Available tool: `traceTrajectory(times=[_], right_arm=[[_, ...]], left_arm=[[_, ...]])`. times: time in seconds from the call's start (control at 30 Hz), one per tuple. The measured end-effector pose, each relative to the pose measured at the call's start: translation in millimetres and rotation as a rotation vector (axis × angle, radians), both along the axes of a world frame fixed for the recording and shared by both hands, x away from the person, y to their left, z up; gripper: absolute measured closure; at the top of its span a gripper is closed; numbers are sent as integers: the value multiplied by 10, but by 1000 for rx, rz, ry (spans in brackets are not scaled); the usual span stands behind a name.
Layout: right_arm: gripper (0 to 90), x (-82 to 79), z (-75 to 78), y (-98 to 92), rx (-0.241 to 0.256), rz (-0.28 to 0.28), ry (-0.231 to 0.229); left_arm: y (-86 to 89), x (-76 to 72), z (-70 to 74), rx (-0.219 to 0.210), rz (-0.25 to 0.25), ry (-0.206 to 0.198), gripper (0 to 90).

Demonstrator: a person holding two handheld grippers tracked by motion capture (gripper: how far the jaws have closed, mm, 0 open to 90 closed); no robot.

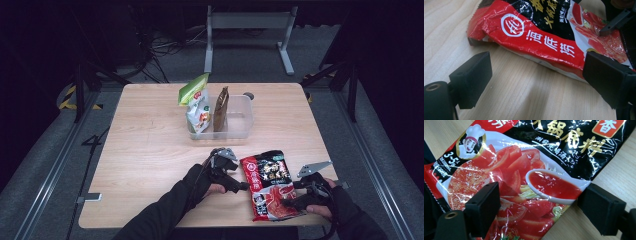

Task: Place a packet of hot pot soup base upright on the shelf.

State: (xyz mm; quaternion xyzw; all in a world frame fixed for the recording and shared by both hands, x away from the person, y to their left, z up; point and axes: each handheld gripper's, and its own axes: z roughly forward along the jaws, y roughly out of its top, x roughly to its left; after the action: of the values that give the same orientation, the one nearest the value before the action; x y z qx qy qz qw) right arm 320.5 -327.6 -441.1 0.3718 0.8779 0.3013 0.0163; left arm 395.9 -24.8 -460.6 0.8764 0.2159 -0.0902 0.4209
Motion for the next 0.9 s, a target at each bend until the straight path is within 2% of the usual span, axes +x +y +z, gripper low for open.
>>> traceTrajectory(times=[0.07, 0.17, 0.4, 0.5, 0.8, 0.9], right_arm=[[190, 8, -22, 16, 18, -2, 4], [193, 31, -52, 76, 41, -7, 15], [210, 32, -60, 194, 40, 10, 11], [210, 31, -64, 239, 39, 9, 3], [210, 37, -80, 350, 61, 23, -3], [223, 36, -96, 387, 81, 33, -13]], left_arm=[[3, 13, -8, 2, 16, -2, 98], [3, 14, -17, 5, 12, 4, 96], [-12, 13, -47, 33, 21, -1, 136], [7, 28, -49, 35, 51, 0, 168], [83, 90, -60, 36, 90, 9, 167], [104, 119, -67, 30, 114, 8, 164]])
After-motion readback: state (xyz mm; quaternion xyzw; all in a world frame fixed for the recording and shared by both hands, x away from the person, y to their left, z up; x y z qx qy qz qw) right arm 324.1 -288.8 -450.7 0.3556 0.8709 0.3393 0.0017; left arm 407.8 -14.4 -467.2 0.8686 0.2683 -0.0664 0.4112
